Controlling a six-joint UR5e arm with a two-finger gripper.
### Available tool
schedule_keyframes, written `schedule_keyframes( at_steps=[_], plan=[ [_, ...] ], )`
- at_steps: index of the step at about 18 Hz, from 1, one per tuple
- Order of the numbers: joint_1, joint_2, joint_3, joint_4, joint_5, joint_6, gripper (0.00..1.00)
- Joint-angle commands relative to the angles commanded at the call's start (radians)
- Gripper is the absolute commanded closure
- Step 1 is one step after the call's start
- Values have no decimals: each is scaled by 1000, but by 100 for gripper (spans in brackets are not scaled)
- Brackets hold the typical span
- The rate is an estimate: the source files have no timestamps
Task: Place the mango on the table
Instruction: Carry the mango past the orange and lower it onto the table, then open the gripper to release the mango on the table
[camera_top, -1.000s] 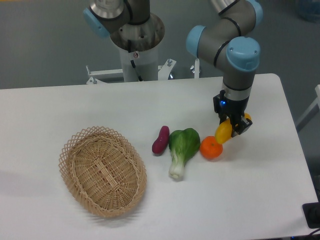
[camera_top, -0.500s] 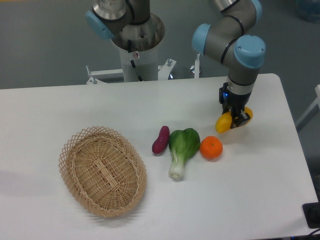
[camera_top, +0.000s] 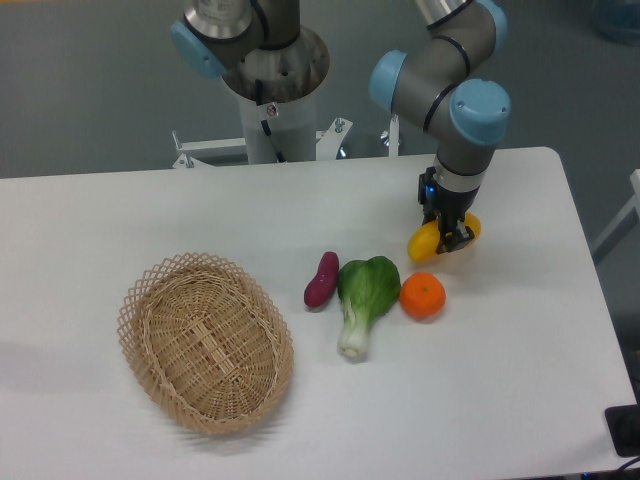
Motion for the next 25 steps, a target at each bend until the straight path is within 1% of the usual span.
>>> schedule_keyframes(
  at_steps=[2,6,7,14,16,18,20,23,25],
  plan=[
    [0,-2,0,0,0,-2,39],
    [0,-2,5,2,0,-3,3],
    [0,-2,6,2,-2,-9,0],
    [12,11,46,-2,-2,-32,0],
    [8,29,54,-3,-3,-81,0],
    [3,34,67,-2,0,-168,0],
    [-2,35,90,-2,0,-190,0],
    [-12,37,121,-5,-41,-218,0],
    [-14,46,150,-6,-67,-291,0]
  ],
)
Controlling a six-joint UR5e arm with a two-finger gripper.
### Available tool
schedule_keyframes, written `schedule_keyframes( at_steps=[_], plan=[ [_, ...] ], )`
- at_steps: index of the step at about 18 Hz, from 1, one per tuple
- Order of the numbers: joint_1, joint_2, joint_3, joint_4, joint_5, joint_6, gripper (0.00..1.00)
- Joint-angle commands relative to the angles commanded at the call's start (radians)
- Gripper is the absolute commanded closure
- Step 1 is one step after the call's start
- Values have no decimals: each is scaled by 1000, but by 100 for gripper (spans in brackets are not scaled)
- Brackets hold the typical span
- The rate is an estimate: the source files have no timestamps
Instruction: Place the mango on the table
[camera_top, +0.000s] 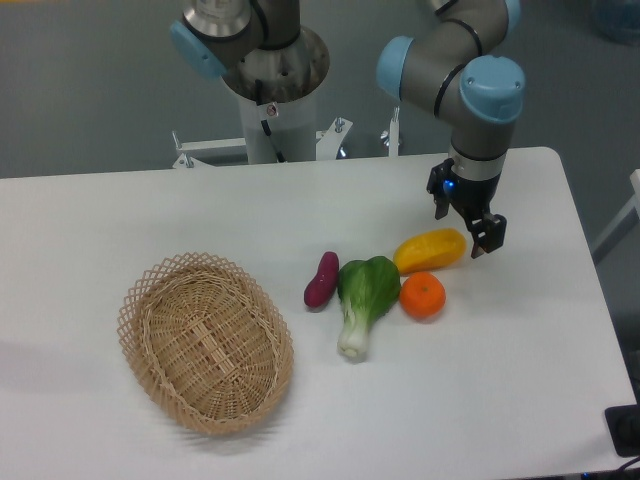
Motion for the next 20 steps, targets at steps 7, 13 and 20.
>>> schedule_keyframes(
  at_steps=[7,13,20],
  plan=[
    [-3,35,94,-17,-18,-68,0],
    [11,37,235,-205,-15,-66,0],
    [20,37,335,-334,-15,-59,0]
  ],
)
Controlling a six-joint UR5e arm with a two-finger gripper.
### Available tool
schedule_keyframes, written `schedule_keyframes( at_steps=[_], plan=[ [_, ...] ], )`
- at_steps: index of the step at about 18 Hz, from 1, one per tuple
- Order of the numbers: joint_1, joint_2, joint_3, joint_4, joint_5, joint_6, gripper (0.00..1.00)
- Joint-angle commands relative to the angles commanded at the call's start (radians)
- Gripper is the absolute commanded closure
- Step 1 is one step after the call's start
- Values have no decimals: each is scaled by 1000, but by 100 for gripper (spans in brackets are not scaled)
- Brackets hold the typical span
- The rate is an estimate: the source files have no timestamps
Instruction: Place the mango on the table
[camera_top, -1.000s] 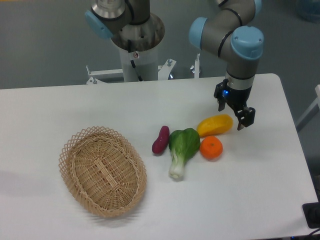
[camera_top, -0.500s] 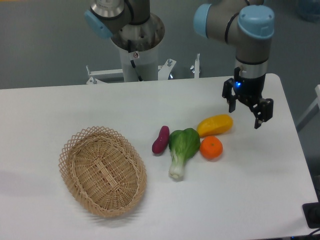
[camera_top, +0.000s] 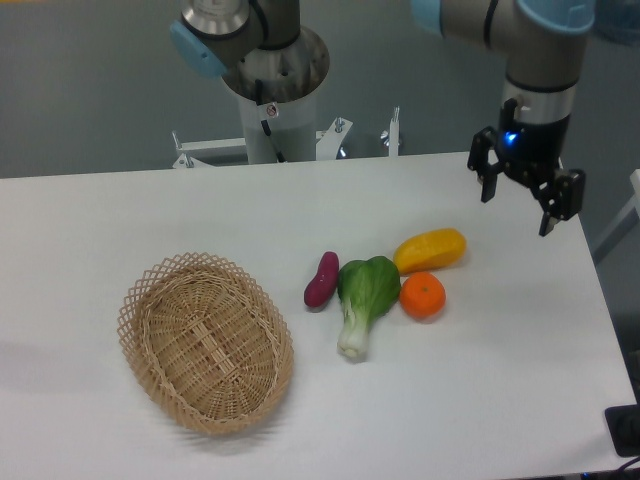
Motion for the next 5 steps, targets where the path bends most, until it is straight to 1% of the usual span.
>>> schedule_keyframes(
  at_steps=[5],
  plan=[
    [2,-2,9,0,-3,0,0]
  ],
)
